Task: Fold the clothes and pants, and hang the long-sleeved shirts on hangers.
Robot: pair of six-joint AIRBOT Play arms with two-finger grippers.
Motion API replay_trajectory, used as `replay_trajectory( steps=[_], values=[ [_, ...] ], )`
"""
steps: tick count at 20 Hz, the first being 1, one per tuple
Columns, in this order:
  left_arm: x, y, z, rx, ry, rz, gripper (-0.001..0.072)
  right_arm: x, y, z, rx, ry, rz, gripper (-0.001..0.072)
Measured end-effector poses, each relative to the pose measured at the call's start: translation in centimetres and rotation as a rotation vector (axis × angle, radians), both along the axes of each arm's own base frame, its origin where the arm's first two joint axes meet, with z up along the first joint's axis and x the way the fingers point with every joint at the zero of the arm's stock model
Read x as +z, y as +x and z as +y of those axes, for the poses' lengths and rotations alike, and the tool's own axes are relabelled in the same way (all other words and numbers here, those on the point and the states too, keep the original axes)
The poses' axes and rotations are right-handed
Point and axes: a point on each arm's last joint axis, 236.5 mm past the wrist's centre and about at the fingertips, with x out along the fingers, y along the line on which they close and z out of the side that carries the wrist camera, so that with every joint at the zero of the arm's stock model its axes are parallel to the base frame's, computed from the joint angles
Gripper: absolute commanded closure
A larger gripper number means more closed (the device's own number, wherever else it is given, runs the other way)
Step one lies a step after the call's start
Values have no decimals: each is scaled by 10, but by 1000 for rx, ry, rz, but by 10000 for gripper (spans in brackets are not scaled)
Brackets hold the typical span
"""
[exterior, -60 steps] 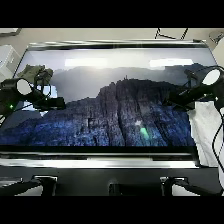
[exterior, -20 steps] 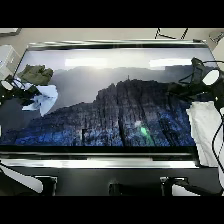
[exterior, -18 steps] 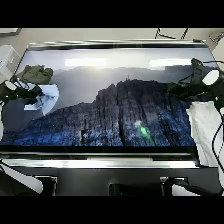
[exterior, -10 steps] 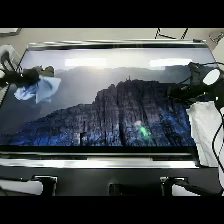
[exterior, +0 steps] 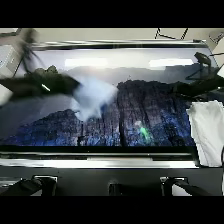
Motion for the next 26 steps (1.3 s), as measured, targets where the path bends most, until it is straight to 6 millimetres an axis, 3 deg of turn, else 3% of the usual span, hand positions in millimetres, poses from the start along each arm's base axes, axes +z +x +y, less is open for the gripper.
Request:
replay_trajectory(
  steps=[1, 2, 3, 4, 5, 6, 7, 9, 11, 14, 16, 18, 20, 23, 24, 25, 26],
  values=[
    [-31, -16, -23, -32, 2, 66, 681, 7, -3, 0, 1, -6, -13, 144],
    [-62, -29, -42, -46, 3, 127, 578, 13, -6, -1, 1, -11, -24, 144],
    [-95, -43, -62, -51, 4, 192, 210, 17, -8, -1, 2, -14, -31, 143],
    [-120, -54, -80, -52, -4, 249, -5, 20, -11, -1, 3, -17, -35, 134],
    [-144, -67, -96, -47, -19, 316, -11, 21, -13, -1, 5, -18, -30, 131],
    [-159, -75, -107, -49, -25, 360, -11, 21, -15, -1, 6, -21, -24, 77],
    [-167, -80, -114, -52, -31, 391, -11, 20, -17, -1, 5, -19, -14, -1],
    [-168, -71, -107, -67, -6, 394, -11, 10, -23, 2, 2, -3, 31, 0],
    [-158, -41, -74, -32, 36, 375, -11, -12, -35, 8, 11, 27, 111, 1],
    [-155, 12, 8, 113, 83, 388, -10, -64, -65, 24, 14, 103, 271, 1],
    [-167, 30, 58, 213, 94, 442, -10, -99, -88, 39, 12, 171, 370, 2],
    [-192, 34, 91, 280, 84, 520, -9, -128, -111, 56, 8, 248, 448, 2],
    [-218, 34, 103, 318, 55, 588, -9, -147, -128, 69, -7, 307, 498, 3],
    [-249, 40, 103, 366, -4, 647, -6, -166, -147, 80, -25, 357, 548, 3],
    [-257, 43, 100, 381, -23, 654, 20, -170, -152, 82, -33, 367, 562, 3],
    [-264, 47, 97, 396, -40, 659, 134, -175, -156, 84, -39, 375, 574, 3],
    [-270, 51, 93, 407, -53, 658, 184, -179, -161, 86, -46, 382, 587, 3]
  ],
)
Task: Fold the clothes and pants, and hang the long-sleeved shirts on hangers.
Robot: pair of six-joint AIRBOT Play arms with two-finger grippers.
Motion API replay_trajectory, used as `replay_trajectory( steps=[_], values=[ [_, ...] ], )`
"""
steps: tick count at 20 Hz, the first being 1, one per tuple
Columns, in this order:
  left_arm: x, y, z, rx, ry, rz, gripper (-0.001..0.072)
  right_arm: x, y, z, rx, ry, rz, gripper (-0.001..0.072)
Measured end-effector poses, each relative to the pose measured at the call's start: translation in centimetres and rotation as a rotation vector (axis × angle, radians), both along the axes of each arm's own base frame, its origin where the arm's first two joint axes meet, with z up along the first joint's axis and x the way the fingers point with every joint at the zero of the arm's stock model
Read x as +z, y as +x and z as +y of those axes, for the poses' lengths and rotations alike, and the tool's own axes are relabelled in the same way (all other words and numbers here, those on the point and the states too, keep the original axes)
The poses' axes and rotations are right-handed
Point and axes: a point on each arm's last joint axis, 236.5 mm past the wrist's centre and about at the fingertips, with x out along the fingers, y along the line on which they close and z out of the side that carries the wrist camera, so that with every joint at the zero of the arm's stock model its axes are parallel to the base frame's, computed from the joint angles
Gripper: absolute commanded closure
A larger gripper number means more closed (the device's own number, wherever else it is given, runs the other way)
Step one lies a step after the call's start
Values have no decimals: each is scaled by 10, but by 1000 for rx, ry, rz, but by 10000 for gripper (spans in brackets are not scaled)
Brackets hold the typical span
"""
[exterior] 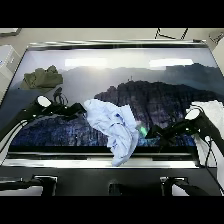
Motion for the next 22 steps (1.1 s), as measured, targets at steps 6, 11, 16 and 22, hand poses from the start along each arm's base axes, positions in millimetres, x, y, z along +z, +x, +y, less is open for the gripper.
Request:
replay_trajectory(
  steps=[6, 11, 16, 22],
  values=[
    [-16, 10, -13, 40, -12, -17, 683, -16, -25, 25, -12, 68, 53, 4],
    [-3, 16, -13, 47, -15, -60, 684, -27, -45, 69, 50, 108, 48, 25],
    [17, 20, -12, 46, -17, -111, 684, -34, -44, 110, 62, 117, -25, 593],
    [66, 29, -7, 21, -6, -243, 685, -17, -15, 117, 77, 100, -144, 667]
  ],
)
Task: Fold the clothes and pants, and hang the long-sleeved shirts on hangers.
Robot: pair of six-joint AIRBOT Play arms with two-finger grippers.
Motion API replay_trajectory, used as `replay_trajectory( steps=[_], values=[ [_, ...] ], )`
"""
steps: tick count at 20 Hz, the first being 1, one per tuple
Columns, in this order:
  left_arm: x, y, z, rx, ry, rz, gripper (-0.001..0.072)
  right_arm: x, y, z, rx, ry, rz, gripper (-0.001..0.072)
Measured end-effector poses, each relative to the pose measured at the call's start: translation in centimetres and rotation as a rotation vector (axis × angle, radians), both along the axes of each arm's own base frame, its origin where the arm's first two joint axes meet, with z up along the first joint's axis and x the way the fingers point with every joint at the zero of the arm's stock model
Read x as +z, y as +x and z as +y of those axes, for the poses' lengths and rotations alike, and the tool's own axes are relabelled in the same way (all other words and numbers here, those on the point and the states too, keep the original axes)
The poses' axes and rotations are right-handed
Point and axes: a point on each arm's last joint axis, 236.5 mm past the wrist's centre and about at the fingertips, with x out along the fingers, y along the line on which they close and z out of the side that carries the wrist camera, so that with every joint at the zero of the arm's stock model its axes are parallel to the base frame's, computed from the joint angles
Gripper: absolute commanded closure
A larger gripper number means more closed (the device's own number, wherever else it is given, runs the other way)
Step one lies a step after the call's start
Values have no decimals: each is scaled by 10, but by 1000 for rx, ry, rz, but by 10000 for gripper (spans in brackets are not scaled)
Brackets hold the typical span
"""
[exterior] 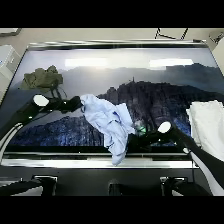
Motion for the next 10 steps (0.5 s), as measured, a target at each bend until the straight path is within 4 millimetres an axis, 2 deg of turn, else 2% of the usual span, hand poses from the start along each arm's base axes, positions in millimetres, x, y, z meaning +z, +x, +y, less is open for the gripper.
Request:
replay_trajectory(
  steps=[2, 3, 4, 5, 7, 8, 10],
  values=[
    [48, 11, 12, -7, 35, -131, 685, 34, 37, -15, 1, -13, -125, 667],
    [77, 15, 19, -4, 51, -204, 685, 58, 60, -27, -8, -27, -206, 667],
    [111, 18, 26, 2, 67, -288, 684, 90, 85, -41, -28, -40, -306, 667],
    [153, 19, 33, 11, 77, -386, 684, 125, 107, -55, -54, -54, -407, 667],
    [239, 7, 44, 29, 89, -585, 684, 212, 144, -88, -125, -90, -641, 667],
    [281, -5, 48, 43, 86, -680, 684, 258, 153, -103, -160, -111, -761, 666],
    [362, -40, 58, 81, 75, -877, 684, 344, 154, -124, -218, -143, -977, 666]
  ],
)
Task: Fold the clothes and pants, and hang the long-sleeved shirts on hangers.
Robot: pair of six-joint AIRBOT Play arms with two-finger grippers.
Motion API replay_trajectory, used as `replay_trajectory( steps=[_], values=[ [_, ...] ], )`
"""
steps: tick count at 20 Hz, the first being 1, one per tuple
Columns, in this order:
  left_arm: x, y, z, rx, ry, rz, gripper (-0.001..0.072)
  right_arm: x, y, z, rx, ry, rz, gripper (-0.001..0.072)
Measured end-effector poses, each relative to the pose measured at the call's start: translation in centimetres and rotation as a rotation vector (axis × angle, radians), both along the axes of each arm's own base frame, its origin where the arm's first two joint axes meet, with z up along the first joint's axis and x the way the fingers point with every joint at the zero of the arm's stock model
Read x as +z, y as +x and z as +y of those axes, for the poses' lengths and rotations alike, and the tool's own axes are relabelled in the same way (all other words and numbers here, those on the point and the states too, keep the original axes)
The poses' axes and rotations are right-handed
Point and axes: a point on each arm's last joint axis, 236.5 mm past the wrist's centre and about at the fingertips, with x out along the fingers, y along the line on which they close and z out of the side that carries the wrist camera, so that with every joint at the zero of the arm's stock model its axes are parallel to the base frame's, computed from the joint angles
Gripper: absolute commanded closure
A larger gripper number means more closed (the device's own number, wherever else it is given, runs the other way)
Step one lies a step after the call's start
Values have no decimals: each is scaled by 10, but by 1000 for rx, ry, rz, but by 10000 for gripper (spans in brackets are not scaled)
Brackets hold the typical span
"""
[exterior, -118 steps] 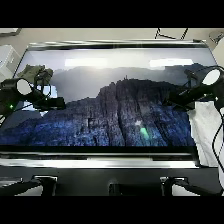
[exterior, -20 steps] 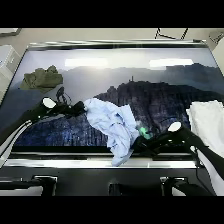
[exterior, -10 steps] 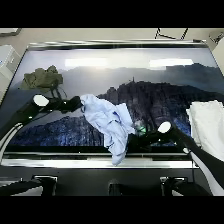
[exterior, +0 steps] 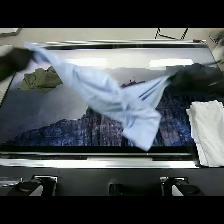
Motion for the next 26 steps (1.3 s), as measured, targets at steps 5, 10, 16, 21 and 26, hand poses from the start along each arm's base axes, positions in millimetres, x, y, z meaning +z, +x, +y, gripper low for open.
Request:
replay_trajectory(
  steps=[5, 10, 16, 21, 26],
  values=[
    [129, -102, 26, 70, -50, -385, 684, 151, -43, -27, -123, -68, -418, 665],
    [156, -139, 46, 151, 34, -509, 684, 213, -70, -49, -233, -121, -622, 665],
    [86, -89, 76, 284, 228, -306, 683, 164, -33, -74, -280, -219, -445, 665],
    [57, -4, 81, 335, 245, -315, 683, -24, 14, -82, -168, -267, 177, 665],
    [-77, 111, 52, 261, 204, -51, 682, -198, 22, -68, -83, -165, 647, 665]
  ],
)
